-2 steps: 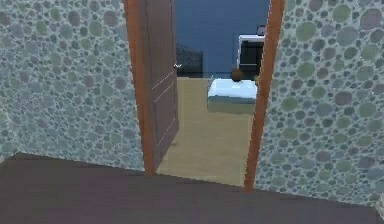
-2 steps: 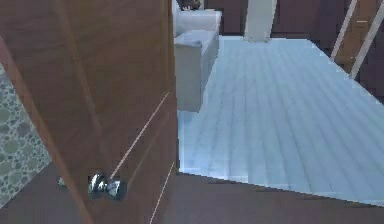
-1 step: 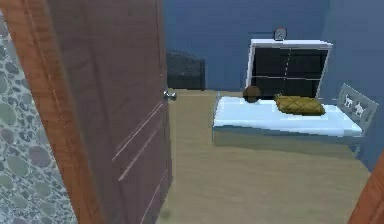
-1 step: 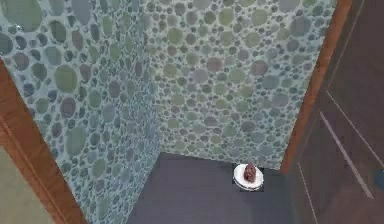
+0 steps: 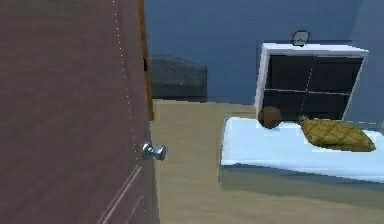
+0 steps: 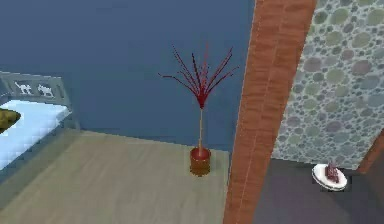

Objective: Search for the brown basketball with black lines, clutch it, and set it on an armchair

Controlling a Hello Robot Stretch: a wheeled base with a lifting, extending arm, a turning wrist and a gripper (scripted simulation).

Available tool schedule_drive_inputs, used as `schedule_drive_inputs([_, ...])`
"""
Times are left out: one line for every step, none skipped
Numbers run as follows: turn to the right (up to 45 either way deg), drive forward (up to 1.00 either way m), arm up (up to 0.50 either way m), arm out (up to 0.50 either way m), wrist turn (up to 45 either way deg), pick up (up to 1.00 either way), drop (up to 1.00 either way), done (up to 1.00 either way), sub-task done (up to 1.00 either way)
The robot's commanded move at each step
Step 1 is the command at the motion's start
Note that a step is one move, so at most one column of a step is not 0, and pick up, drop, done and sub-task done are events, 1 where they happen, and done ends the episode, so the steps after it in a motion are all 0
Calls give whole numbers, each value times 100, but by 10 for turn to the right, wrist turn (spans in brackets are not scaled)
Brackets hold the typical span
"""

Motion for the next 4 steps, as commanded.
schedule_drive_inputs([390,0,0,0,0,0,0,0,0])
schedule_drive_inputs([0,5,0,0,0,0,0,0,0])
schedule_drive_inputs([-150,0,0,0,0,0,0,0,0])
schedule_drive_inputs([0,100,0,0,0,0,0,0,0])
